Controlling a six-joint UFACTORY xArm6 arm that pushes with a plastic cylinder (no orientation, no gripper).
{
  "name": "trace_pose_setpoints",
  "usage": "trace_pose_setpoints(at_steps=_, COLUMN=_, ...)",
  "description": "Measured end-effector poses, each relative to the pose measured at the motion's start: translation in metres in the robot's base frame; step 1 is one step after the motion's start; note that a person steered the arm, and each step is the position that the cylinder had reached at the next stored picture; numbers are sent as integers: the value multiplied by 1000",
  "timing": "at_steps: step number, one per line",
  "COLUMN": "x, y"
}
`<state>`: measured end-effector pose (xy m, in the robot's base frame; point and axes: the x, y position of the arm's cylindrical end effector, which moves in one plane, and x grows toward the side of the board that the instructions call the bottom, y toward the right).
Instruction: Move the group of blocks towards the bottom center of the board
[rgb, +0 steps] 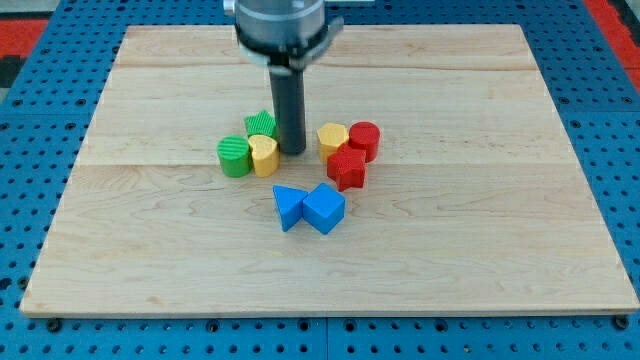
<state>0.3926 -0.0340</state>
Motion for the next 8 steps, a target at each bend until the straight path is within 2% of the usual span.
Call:
trace_pose_setpoints(at_steps=1, x=-21, y=-25)
trace_pose_setpoints(at_steps=2, x=-72, y=-36)
trace_pose_setpoints(at_steps=3, x=-113, y=7)
trace_pose_setpoints(at_steps=4, x=-103, y=43)
trace_pose_setpoints(at_steps=5, x=-59, y=54)
trace_pose_setpoints(at_steps=7, x=63, y=48)
trace_pose_setpoints(at_steps=8, x=85, y=33)
